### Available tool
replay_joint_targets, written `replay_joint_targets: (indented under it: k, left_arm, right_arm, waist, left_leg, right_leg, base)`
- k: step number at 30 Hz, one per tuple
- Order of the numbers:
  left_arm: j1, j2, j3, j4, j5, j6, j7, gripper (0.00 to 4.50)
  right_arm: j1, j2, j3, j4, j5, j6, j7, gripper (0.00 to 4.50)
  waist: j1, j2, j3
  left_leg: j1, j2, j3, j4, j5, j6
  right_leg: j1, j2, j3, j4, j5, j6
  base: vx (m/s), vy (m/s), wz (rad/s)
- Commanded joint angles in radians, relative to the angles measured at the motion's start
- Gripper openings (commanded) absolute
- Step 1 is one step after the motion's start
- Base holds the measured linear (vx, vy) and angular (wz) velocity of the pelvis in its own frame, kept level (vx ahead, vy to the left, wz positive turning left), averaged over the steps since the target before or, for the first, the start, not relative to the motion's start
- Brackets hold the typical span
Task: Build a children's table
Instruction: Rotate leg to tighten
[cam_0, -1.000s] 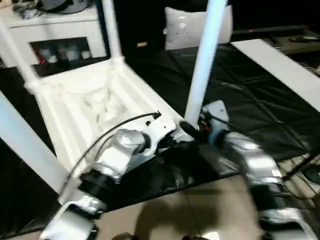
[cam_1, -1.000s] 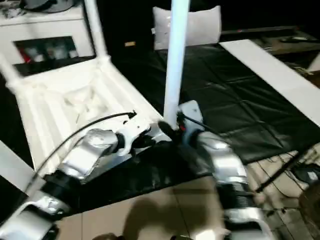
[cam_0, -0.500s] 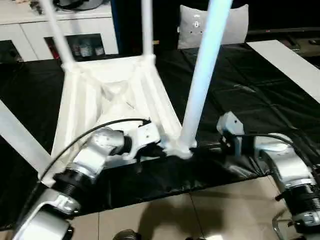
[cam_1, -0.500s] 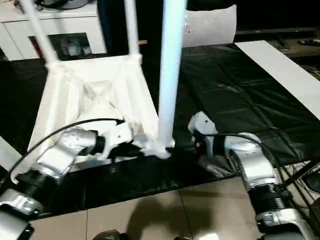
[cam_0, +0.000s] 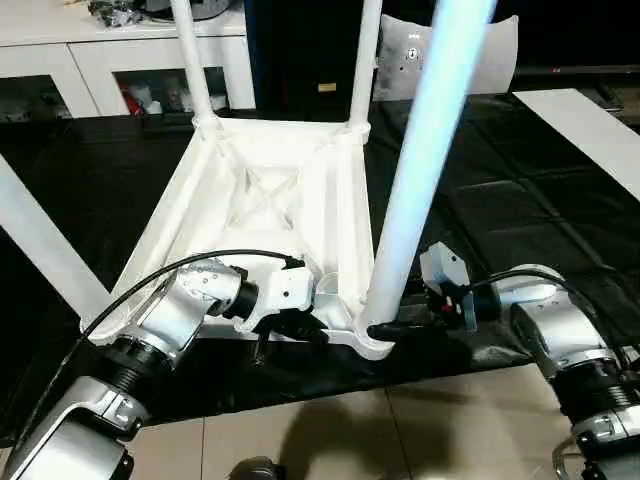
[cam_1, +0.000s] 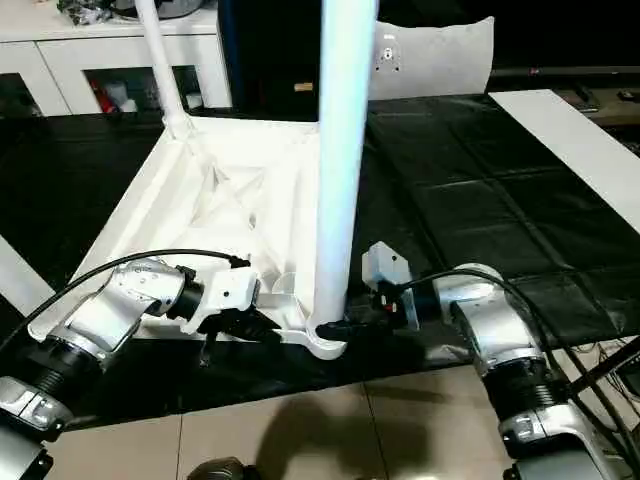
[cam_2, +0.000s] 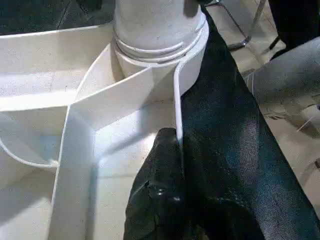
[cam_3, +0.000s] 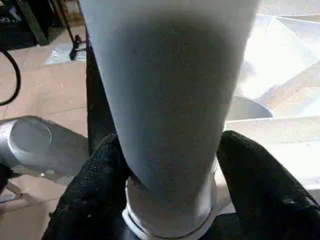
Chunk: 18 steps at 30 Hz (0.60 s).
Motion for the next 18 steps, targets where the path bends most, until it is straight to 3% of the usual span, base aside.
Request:
replay_joint_targets:
  k: [1, 5, 11, 15, 16, 18]
  left_arm:
    - [-0.004, -0.012, -0.043, -0.013, 0.011, -0.023, -0.04, 0.0]
    - [-0.001, -0.007, -0.041, -0.01, 0.009, -0.028, -0.041, 0.0]
    - [0.011, -0.008, -0.028, -0.014, 0.002, -0.003, -0.021, 0.0]
    - [0.015, -0.078, 0.007, -0.036, 0.001, 0.13, 0.108, 0.0]
    - [0.009, -0.104, 0.019, -0.034, 0.002, 0.166, 0.154, 0.0]
    - [0.0, -0.149, 0.037, -0.035, 0.003, 0.222, 0.226, 0.0]
  right_arm:
    - [-0.015, -0.004, 0.011, 0.01, 0.009, 0.003, 0.02, 2.45]
    - [-0.016, -0.006, 0.011, 0.017, 0.01, 0.003, 0.032, 2.07]
    - [0.005, 0.01, 0.007, -0.016, 0.037, 0.031, 0.04, 1.91]
    - [0.014, 0.096, 0.004, -0.025, -0.005, 0.127, -0.167, 1.91]
    - [0.01, 0.123, -0.002, -0.021, -0.016, 0.151, -0.229, 1.91]
    - [0.004, 0.169, -0.014, -0.024, -0.022, 0.209, -0.324, 1.91]
  waist:
    - [-0.007, -0.015, -0.071]
    - [-0.007, -0.016, -0.071]
    - [-0.007, -0.016, -0.072]
    - [-0.011, -0.016, -0.069]
    - [-0.02, -0.014, -0.063]
    - [-0.026, -0.016, -0.057]
  left_leg:
    - [0.022, 0.099, -0.043, -0.08, -0.256, 0.022]
    - [0.021, 0.098, -0.043, -0.079, -0.248, 0.025]
    - [0.019, 0.098, -0.043, -0.078, -0.237, 0.026]
    - [0.018, 0.1, -0.043, -0.081, -0.236, 0.02]
    - [0.025, 0.096, -0.048, -0.084, -0.296, -0.011]
    - [0.027, 0.091, -0.051, -0.082, -0.336, -0.023]
  right_leg:
    - [0.034, -0.1, 0.072, -0.065, -0.364, -0.195]
    - [0.034, -0.1, 0.072, -0.065, -0.367, -0.194]
    - [0.036, -0.098, 0.072, -0.062, -0.353, -0.196]
    - [0.035, -0.099, 0.073, -0.061, -0.353, -0.201]
    - [0.031, -0.1, 0.07, -0.074, -0.446, -0.18]
    - [0.03, -0.104, 0.066, -0.086, -0.538, -0.152]
  base:
    - [0.0, 0.0, 0.0]
    - [0.0, 0.0, 0.0]
    - [0.0, 0.0, 0.0]
    - [0.0, 0.0, 0.0]
    - [0.0, 0.0, 0.0]
    - [0.0, 0.0, 0.0]
